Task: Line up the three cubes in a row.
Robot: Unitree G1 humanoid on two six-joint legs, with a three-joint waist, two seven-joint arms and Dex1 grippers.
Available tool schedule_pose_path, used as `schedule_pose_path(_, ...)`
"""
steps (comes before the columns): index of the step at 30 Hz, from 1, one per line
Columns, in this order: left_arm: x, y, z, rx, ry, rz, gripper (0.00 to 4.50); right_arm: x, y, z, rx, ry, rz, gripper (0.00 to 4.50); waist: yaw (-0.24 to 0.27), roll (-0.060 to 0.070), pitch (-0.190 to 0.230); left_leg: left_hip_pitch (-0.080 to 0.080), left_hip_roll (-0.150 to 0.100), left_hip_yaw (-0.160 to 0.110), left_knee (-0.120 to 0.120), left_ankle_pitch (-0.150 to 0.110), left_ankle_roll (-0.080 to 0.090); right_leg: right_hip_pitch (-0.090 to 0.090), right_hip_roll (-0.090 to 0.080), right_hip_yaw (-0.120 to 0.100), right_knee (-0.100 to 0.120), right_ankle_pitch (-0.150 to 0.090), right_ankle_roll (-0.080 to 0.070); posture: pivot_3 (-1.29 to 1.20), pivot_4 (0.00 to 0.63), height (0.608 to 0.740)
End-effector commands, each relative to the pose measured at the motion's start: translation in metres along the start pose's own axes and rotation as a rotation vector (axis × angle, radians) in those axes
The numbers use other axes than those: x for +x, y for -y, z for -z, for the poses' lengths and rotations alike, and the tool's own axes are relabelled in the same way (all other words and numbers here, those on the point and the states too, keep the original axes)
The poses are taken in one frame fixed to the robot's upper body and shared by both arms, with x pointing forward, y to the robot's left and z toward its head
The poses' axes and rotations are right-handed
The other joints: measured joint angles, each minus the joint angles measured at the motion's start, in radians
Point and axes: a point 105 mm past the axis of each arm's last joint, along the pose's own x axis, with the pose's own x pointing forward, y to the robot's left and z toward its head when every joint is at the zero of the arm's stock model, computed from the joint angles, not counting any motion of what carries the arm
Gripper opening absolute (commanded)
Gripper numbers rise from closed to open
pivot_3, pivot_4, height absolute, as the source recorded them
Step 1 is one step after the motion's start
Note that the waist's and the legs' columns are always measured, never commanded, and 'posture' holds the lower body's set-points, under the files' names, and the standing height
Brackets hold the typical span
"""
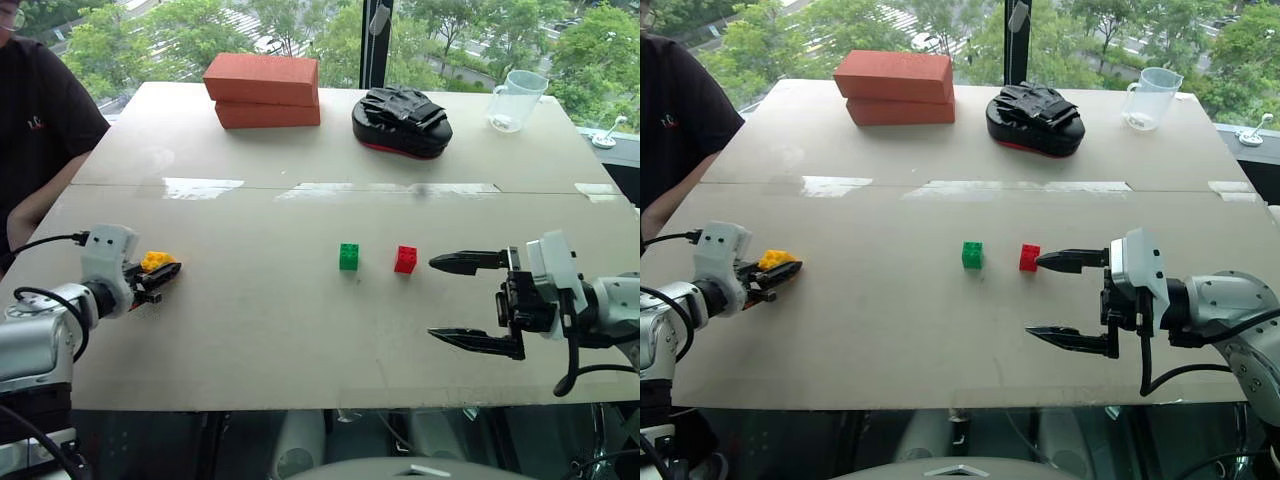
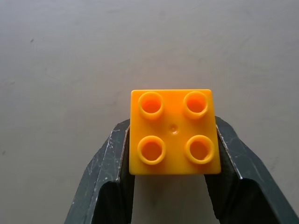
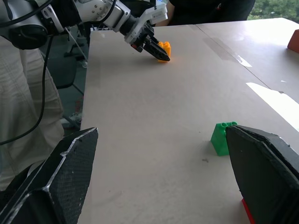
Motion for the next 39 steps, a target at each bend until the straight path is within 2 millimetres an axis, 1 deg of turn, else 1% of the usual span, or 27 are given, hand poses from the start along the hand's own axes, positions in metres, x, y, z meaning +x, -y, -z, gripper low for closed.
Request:
schedule_pose_path(1, 0.004, 0.044, -0.042, 0.106, 0.149, 0.276, 1.68, -0.005, -0.002, -0.012, -0.063, 0.008, 0.038, 4.50, 0.003, 0.000, 0.000, 0.000, 0.000, 0.000, 0.000, 0.000, 0.000, 0.000, 0.000, 0.000, 0.000, 0.000, 0.000, 0.00, 0.150, 0.740)
schedule_pose_path(2, 0.007, 0.063, -0.049, 0.157, 0.157, 0.389, 1.68, -0.006, -0.002, -0.012, -0.064, 0.007, 0.054, 4.50, 0.005, 0.000, 0.000, -0.001, 0.000, 0.000, 0.000, 0.000, 0.000, 0.000, 0.000, 0.000, 0.000, 0.000, 0.000, 0.00, 0.150, 0.740)
schedule_pose_path(4, 0.013, 0.092, -0.059, 0.207, 0.155, 0.579, 1.68, -0.008, -0.004, -0.012, -0.061, 0.004, 0.082, 4.50, 0.010, 0.000, 0.000, -0.001, -0.002, 0.001, 0.000, 0.000, 0.000, 0.000, 0.000, -0.001, 0.000, 0.000, 0.000, 0.00, 0.150, 0.740)
schedule_pose_path(7, 0.028, 0.125, -0.062, 0.393, 0.107, 0.799, 1.68, -0.012, -0.008, -0.011, -0.057, -0.011, 0.123, 4.50, 0.012, 0.000, 0.000, -0.001, -0.004, 0.006, 0.000, 0.000, 0.000, 0.001, 0.000, 0.000, 0.000, 0.000, 0.000, 0.00, 0.150, 0.740)
schedule_pose_path(9, 0.042, 0.141, -0.064, 0.527, 0.081, 0.900, 1.68, -0.014, -0.012, -0.012, -0.055, -0.019, 0.154, 4.50, 0.015, 0.000, 0.000, 0.000, -0.005, 0.007, 0.000, 0.000, 0.000, 0.001, 0.002, 0.000, 0.000, 0.000, 0.000, 0.00, 0.150, 0.740)
schedule_pose_path(11, 0.056, 0.152, -0.066, 0.642, 0.064, 0.969, 1.68, -0.017, -0.015, -0.012, -0.053, -0.031, 0.185, 4.50, 0.012, 0.001, 0.000, -0.001, -0.005, 0.007, 0.000, 0.000, 0.000, 0.001, 0.003, 0.001, 0.000, 0.000, 0.000, 0.00, 0.150, 0.740)
schedule_pose_path(14, 0.072, 0.161, -0.070, 0.752, 0.047, 1.022, 1.68, -0.021, -0.020, -0.012, -0.048, -0.048, 0.223, 4.50, 0.002, 0.000, 0.000, -0.001, -0.004, 0.007, 0.001, 0.000, 0.000, 0.001, 0.004, 0.002, 0.000, 0.000, 0.000, 0.00, 0.150, 0.740)
schedule_pose_path(18, 0.084, 0.166, -0.071, 0.855, 0.015, 1.054, 1.68, -0.026, -0.023, -0.010, -0.040, -0.068, 0.264, 4.50, 0.000, 0.000, 0.000, -0.002, -0.004, 0.007, 0.001, 0.000, 0.001, 0.001, 0.005, 0.003, -0.001, 0.000, 0.001, 0.00, 0.150, 0.740)
schedule_pose_path(21, 0.087, 0.167, -0.075, 0.879, 0.022, 1.077, 1.68, -0.029, -0.023, -0.009, -0.040, -0.078, 0.282, 4.50, -0.002, 0.000, 0.000, -0.001, -0.004, 0.007, 0.001, 0.000, 0.001, 0.001, 0.006, 0.004, -0.001, 0.000, 0.001, 0.00, 0.150, 0.740)
schedule_pose_path(23, 0.089, 0.164, -0.073, 0.901, 0.015, 1.070, 1.68, -0.031, -0.023, -0.008, -0.041, -0.084, 0.290, 4.50, -0.002, 0.000, 0.000, -0.001, -0.004, 0.007, 0.001, 0.000, 0.001, 0.001, 0.006, 0.004, -0.001, 0.000, 0.001, 0.00, 0.150, 0.740)
schedule_pose_path(28, 0.089, 0.148, -0.070, 0.893, -0.008, 1.033, 1.68, -0.031, -0.024, -0.007, -0.041, -0.085, 0.298, 4.50, -0.001, 0.000, 0.000, -0.001, -0.004, 0.007, 0.001, 0.000, 0.001, 0.001, 0.006, 0.004, 0.000, 0.000, 0.001, 0.00, 0.150, 0.740)
schedule_pose_path(32, 0.087, 0.143, -0.068, 0.880, -0.013, 1.028, 1.68, -0.032, -0.023, -0.006, -0.038, -0.084, 0.299, 4.50, -0.001, 0.000, 0.000, -0.002, -0.004, 0.007, 0.001, 0.000, 0.001, 0.001, 0.006, 0.004, 0.000, 0.001, 0.004, 0.00, 0.150, 0.740)
schedule_pose_path(39, 0.083, 0.135, -0.063, 0.847, -0.027, 1.020, 1.68, -0.033, -0.022, -0.005, -0.038, -0.085, 0.296, 4.50, -0.001, 0.000, 0.000, -0.001, -0.004, 0.007, 0.001, 0.000, 0.001, 0.001, 0.006, 0.004, 0.000, 0.001, 0.003, 0.00, 0.150, 0.740)
